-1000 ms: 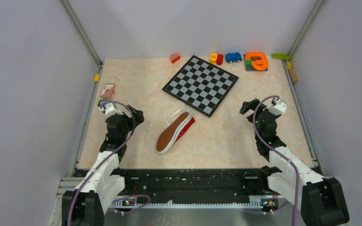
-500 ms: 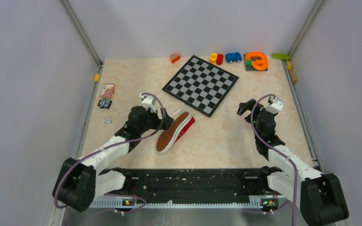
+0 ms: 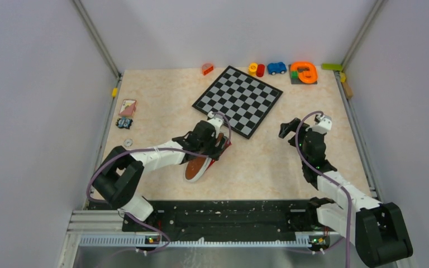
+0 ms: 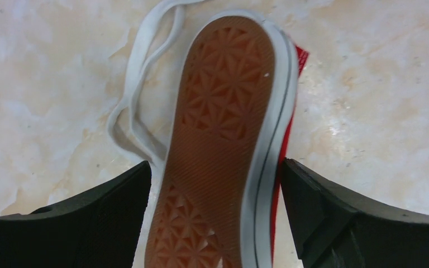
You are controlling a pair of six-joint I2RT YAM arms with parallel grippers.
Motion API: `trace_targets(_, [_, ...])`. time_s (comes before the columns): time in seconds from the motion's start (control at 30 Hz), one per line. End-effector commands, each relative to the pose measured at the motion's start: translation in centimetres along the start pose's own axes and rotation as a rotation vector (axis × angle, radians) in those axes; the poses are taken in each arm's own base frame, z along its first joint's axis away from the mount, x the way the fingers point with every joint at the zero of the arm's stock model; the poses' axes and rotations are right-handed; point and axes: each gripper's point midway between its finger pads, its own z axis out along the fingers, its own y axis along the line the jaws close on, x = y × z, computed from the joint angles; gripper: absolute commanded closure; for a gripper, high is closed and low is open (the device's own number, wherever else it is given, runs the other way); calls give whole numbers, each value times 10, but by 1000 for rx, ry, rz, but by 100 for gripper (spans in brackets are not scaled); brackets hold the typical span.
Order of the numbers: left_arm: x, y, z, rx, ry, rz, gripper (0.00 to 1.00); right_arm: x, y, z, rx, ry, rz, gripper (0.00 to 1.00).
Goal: Tie the shoes
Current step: Pick up the shoe at the center of the board.
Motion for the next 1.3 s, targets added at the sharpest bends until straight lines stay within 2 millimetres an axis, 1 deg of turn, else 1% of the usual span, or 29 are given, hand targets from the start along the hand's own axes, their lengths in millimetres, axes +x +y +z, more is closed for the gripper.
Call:
trace_targets(0.0, [-9,20,-6,-116,0,14,13,-22,18,3,-51,-52,7,3])
trace_targets(0.1, [-11,27,-9,-152,-8,-22,15,-23,18,4,-52,-53,8,3])
trace_targets(0.13, [-11,27,-10,-138,-8,-39,18,-23,18,4,-51,-53,7,4])
trace_targets(0.23, [-11,18,-13,1,-20,-89,25,-22,18,3,-55,-51,7,4])
trace_targets(0.27, [-13,13,-14,57,-23,-113,29,-22,18,3,-56,-51,7,4])
trace_targets(0.3, [-13,12,-16,105,-22,-141,38,-22,18,3,-55,-51,7,4])
trace_targets(0.33, [-14,9,-18,161,-18,-169,44,-22,18,3,-57,-51,7,4])
trace_targets(0.43, [-18,13,-23,244,-23,-244,62,-21,19,4,-63,-48,7,5])
trace_targets(0.47, [-21,15,-25,261,-34,-259,67,-19,21,4,-75,-42,3,5])
trace_targets(0.5, [-24,16,-27,274,-42,-278,69,-18,26,4,-97,-32,-2,6])
trace_targets(0.57, [-32,15,-34,311,-63,-306,70,-13,41,4,-177,0,-17,8])
trace_targets(0.63, [-44,10,-43,366,-94,-331,71,-3,63,5,-282,47,-48,9])
trace_targets(0.7, [-56,6,-53,422,-120,-360,71,12,80,10,-324,113,-102,10])
trace_targets(0.73, [-61,5,-58,453,-124,-377,72,16,95,11,-371,141,-135,13])
trace_targets(0.77, [-65,5,-61,476,-127,-398,72,26,107,10,-417,175,-164,14])
trace_targets(0.8, [-69,3,-65,509,-124,-413,72,34,119,8,-468,203,-185,15])
trace_targets(0.83, [-78,0,-70,560,-147,-414,73,42,133,4,-535,233,-198,16])
trace_targets(0.9, [-88,-12,-80,676,-155,-430,74,50,152,-6,-656,254,-208,19])
trace_targets(0.93, [-91,-19,-85,741,-153,-437,75,51,157,-11,-700,252,-207,19])
trace_targets(1.03, [-102,-27,-95,864,-164,-460,79,43,172,-32,-840,204,-224,19])
trace_targets(1.17, [-117,-40,-116,1028,-226,-459,79,33,181,-54,-941,152,-228,19])
trace_targets(1.2, [-122,-43,-122,1066,-240,-467,80,31,184,-61,-978,142,-229,20])
trace_targets(1.27, [-133,-47,-136,1145,-266,-473,86,25,195,-82,-1102,96,-240,20])
